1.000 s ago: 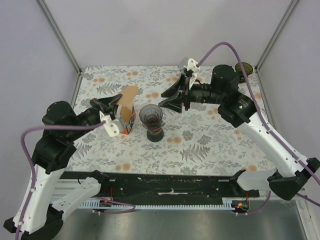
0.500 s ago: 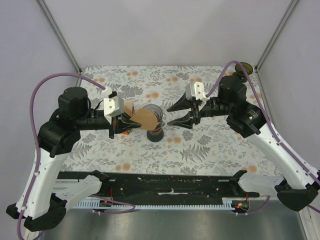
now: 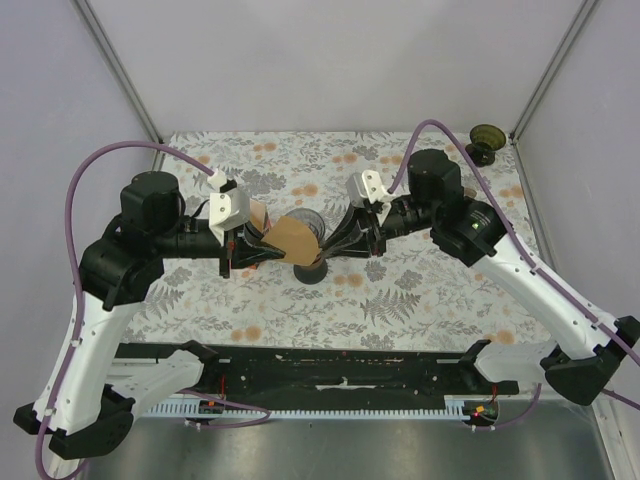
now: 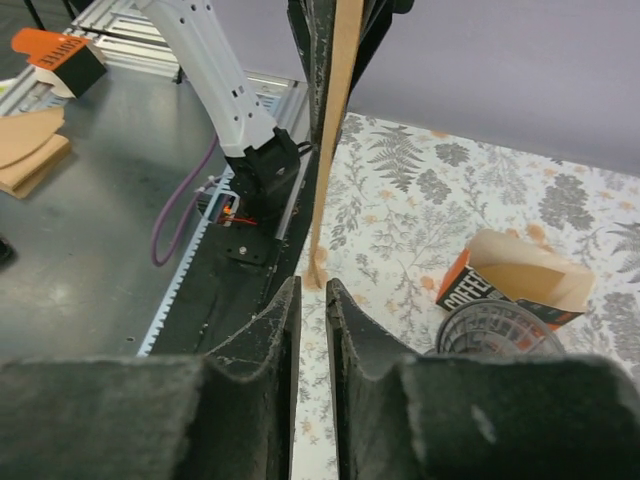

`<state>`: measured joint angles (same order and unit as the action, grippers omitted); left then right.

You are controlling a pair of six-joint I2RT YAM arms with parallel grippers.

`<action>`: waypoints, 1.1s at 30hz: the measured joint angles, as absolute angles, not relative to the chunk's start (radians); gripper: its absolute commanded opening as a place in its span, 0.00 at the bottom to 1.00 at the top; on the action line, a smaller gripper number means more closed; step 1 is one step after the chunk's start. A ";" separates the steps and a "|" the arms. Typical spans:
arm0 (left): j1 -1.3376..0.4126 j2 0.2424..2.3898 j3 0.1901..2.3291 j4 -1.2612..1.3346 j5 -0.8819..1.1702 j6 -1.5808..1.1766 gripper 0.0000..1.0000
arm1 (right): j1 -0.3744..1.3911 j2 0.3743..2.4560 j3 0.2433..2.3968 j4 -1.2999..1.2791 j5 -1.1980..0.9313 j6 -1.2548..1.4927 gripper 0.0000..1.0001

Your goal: Place the coffee filter in the dripper

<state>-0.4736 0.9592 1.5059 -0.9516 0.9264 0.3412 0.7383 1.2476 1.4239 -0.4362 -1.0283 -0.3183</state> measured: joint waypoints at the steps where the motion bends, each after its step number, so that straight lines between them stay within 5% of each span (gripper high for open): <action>1: -0.474 0.959 1.506 -0.952 0.926 0.341 0.02 | 0.742 1.249 1.426 -0.439 -1.029 -0.318 0.13; 17: -0.474 0.955 1.504 -0.952 0.926 0.342 0.02 | 0.763 1.280 1.474 -0.445 -1.016 -0.308 0.00; 33: -0.474 0.957 1.504 -0.955 0.913 0.347 0.02 | 0.769 1.280 1.477 -0.512 -0.979 -0.351 0.09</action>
